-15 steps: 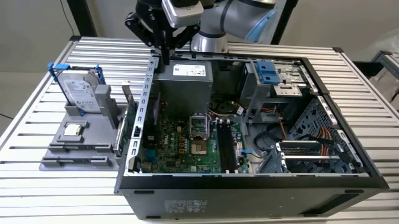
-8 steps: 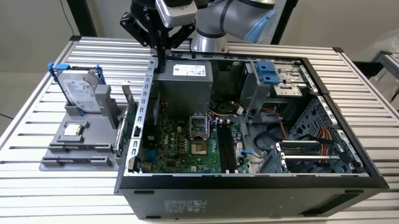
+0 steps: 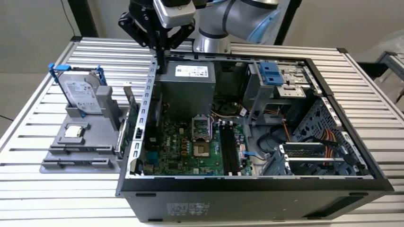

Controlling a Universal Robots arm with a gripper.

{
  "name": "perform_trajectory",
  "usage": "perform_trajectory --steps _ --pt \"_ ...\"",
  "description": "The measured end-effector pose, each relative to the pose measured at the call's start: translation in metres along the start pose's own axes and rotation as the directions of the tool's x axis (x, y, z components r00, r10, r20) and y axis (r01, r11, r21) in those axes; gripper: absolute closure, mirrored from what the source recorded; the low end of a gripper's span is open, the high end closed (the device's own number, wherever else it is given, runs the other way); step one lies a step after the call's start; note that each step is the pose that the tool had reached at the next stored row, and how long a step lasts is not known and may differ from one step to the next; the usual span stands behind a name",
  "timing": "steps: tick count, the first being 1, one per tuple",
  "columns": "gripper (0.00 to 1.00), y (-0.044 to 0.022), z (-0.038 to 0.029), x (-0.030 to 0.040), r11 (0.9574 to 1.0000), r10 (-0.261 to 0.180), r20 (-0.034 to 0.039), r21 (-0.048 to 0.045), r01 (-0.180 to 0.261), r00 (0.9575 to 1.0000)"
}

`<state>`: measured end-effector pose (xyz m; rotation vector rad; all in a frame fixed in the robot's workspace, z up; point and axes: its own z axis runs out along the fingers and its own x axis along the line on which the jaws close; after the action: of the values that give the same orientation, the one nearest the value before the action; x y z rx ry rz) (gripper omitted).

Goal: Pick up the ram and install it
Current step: 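Reach for the ram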

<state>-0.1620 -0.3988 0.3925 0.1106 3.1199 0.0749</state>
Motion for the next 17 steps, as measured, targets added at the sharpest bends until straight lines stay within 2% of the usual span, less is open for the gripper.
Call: perform_trajectory --steps 17 --pt "1.0 -0.001 -0.0001 0.0134 1.0 0.0 -0.0001 -0.0001 0.0 1.0"
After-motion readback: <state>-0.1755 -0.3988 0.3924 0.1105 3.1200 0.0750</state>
